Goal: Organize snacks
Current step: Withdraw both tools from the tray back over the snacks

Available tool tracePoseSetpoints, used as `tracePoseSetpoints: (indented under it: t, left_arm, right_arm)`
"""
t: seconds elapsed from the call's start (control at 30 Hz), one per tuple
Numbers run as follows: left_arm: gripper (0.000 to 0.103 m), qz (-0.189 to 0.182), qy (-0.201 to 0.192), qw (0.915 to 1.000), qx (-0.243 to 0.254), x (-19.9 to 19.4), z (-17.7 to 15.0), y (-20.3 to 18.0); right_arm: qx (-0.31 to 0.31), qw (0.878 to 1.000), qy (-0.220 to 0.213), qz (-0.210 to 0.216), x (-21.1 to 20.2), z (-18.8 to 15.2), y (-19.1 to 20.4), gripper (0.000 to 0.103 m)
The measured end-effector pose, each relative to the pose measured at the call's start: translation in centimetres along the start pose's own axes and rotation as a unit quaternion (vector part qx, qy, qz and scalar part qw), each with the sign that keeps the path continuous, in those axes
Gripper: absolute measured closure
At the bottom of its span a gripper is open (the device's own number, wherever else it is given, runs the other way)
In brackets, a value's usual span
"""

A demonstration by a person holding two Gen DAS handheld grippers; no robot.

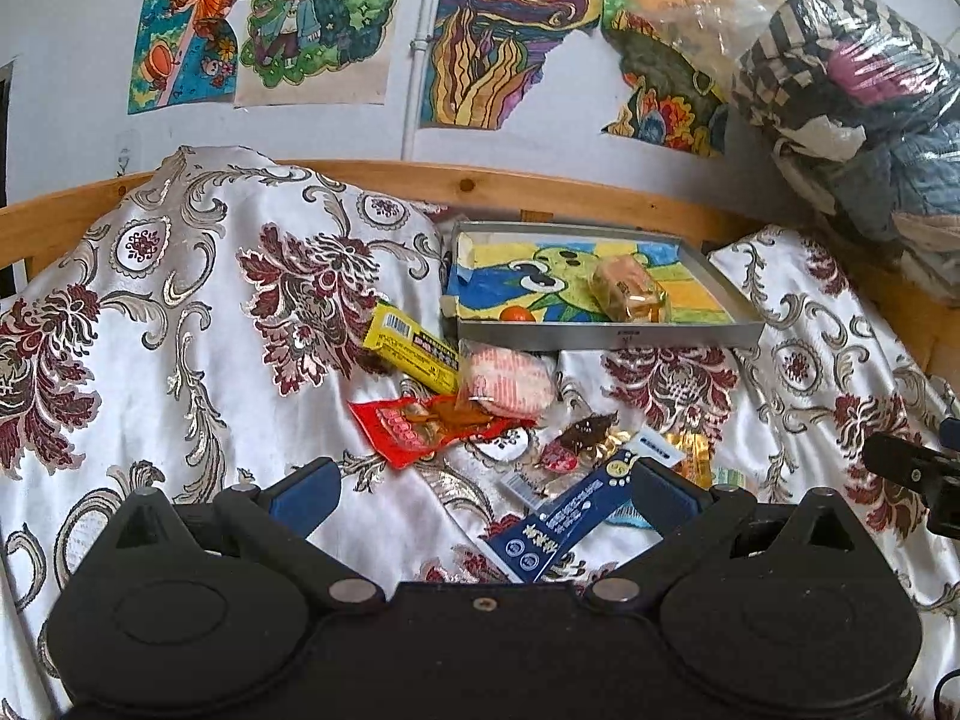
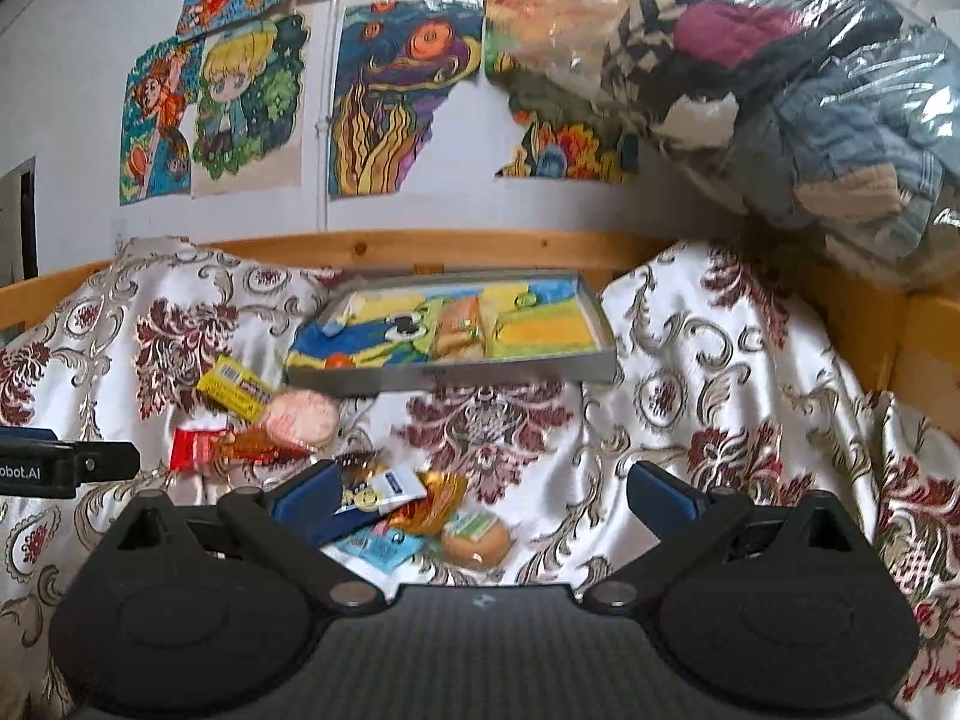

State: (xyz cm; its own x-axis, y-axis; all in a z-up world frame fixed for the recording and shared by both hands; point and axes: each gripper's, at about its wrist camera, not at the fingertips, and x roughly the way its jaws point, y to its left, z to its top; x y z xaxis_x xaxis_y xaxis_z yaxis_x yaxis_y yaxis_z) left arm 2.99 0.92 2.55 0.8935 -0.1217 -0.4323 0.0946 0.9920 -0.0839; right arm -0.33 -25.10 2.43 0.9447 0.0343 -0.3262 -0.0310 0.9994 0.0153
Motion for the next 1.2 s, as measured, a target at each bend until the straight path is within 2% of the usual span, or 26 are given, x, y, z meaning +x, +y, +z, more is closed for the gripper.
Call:
tracePoseSetpoints:
  t: [0.3, 0.67, 0.77, 0.97, 1.2]
  left_arm:
    - [0.001, 0.002, 0.032, 0.9994, 0.016, 1.4, -1.2, -0.2]
    - [0.001, 0.008, 0.075, 0.9967, 0.029, 4.0, -2.0, -0.3]
    - [0.001, 0.008, 0.085, 0.9955, 0.040, 5.0, -1.9, -0.4]
    - [0.001, -0.024, 0.105, 0.9927, 0.056, 7.0, -1.8, -0.6]
    - [0.001, -0.069, 0.103, 0.9894, 0.075, 9.9, -1.3, -1.2]
  right_arm:
    - [-0.002, 0.999, 0.046, 0.011, 1.7, -1.2, 0.2, 0.000]
    - [-0.001, 0.997, 0.081, 0.012, 3.7, -2.1, -0.2, 0.000]
    - [-0.021, 0.995, 0.093, 0.027, 4.6, -1.9, -0.3, 0.000]
    - [-0.086, 0.991, 0.091, 0.042, 7.0, -0.8, -0.9, 0.000]
    - [-0.084, 0.981, 0.149, 0.091, 11.3, -1.3, -3.3, 0.000]
